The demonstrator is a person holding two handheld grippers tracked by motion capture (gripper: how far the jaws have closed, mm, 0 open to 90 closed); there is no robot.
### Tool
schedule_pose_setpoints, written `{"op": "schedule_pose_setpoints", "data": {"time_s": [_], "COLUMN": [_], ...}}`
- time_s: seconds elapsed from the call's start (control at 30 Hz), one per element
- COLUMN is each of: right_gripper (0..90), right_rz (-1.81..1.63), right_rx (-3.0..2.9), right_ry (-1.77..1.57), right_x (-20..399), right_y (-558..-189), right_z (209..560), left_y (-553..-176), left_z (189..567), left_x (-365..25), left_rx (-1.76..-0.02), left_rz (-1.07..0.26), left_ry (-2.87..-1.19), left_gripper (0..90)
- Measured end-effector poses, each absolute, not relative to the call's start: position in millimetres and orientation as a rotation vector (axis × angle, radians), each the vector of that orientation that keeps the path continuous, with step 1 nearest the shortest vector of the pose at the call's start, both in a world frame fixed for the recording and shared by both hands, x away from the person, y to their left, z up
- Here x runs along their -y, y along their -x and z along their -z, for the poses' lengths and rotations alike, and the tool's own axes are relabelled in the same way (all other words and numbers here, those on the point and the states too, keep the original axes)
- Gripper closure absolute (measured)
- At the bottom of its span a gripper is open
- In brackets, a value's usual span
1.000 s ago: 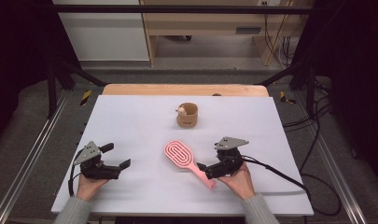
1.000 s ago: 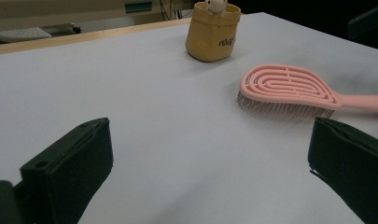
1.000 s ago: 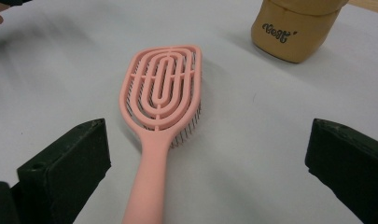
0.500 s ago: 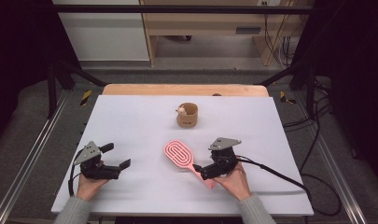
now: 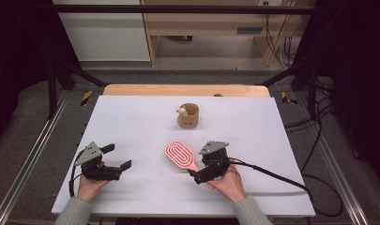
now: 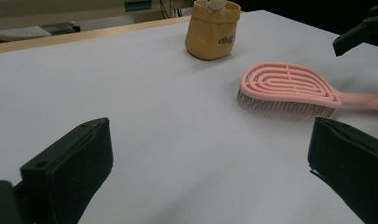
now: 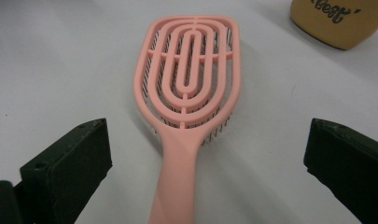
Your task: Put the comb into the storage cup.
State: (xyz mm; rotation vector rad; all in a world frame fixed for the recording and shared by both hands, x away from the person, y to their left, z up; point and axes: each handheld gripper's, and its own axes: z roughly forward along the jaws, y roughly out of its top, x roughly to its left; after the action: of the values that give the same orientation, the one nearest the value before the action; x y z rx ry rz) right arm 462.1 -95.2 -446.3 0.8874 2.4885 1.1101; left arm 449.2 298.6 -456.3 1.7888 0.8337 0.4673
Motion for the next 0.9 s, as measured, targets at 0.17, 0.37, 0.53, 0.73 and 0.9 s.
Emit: {"op": "schedule_pose_setpoints", "data": {"time_s": [0.17,0.37,0.53,0.73,0.9], "right_gripper": [4.2,7.8,13.1,20.3,30.0], "right_rz": [-1.072,-1.06,-1.029,-0.994,-0.98], "right_rx": [-2.51,-2.543,-2.564,-2.593,-2.628], "right_ry": [-0.911,-0.911,-0.899,-0.887,-0.901], "right_x": [94,92,87,82,81], "right_y": [-464,-465,-465,-464,-465], "right_z": [450,453,456,458,461], "left_y": [-450,-450,-449,-450,-450], "left_z": [457,457,457,457,457], "left_x": [-298,-298,-298,-297,-297], "left_rx": [-0.834,-0.832,-0.833,-0.831,-0.833], "left_rz": [-0.468,-0.466,-0.466,-0.466,-0.463], "left_ry": [-1.791,-1.795,-1.793,-1.8,-1.804], "left_gripper": [0.0,0.0,0.0,0.0,0.1]}}
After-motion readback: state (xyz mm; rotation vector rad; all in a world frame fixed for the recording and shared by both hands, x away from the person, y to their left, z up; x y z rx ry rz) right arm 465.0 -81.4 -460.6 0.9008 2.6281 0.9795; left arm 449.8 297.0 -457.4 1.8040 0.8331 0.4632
